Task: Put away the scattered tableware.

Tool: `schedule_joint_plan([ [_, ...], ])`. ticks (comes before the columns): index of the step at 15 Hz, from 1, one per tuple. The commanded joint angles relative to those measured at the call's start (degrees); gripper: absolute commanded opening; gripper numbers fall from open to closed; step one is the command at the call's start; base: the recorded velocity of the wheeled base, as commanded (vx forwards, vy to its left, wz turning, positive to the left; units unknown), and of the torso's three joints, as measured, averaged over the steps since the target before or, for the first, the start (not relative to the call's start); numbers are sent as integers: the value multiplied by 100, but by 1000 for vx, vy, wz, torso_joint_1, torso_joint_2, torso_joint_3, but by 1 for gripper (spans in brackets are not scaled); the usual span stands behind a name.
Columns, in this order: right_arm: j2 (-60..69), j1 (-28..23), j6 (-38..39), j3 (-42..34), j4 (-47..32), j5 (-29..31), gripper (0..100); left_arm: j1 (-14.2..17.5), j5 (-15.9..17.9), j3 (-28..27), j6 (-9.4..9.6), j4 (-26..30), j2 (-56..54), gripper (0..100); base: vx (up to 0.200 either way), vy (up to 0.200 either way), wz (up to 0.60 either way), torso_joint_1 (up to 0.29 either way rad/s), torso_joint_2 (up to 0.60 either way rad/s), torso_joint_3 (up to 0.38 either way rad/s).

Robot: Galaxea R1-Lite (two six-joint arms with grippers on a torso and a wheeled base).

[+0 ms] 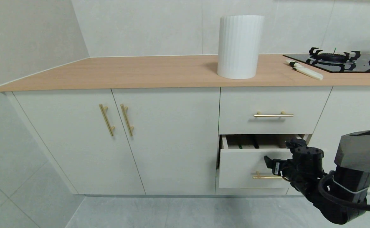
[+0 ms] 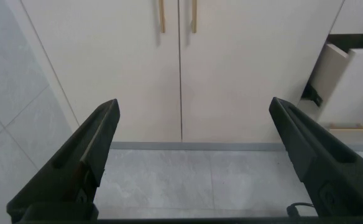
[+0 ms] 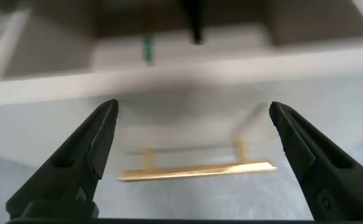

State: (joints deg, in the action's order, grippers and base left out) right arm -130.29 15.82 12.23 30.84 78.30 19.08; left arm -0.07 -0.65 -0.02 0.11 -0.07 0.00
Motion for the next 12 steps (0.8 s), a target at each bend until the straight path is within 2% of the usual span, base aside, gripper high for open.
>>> schedule_joint_plan([
  [1, -550, -123, -1, 150, 80, 17, 100, -1, 3, 2, -2, -1, 0, 100, 0, 0, 0, 0, 0, 0],
  [4, -875, -246, 122, 572, 133, 245, 100, -1, 3, 2, 7, -1, 9, 100, 0, 0, 0, 0, 0, 0],
  [6, -1147, -246, 96, 792, 564, 500, 100, -1, 3, 2, 7, -1, 9, 100, 0, 0, 0, 0, 0, 0],
  [12, -1411, -326, 104, 1064, 739, 536, 100, -1, -6, 2, -2, -1, 9, 100, 0, 0, 0, 0, 0, 0],
])
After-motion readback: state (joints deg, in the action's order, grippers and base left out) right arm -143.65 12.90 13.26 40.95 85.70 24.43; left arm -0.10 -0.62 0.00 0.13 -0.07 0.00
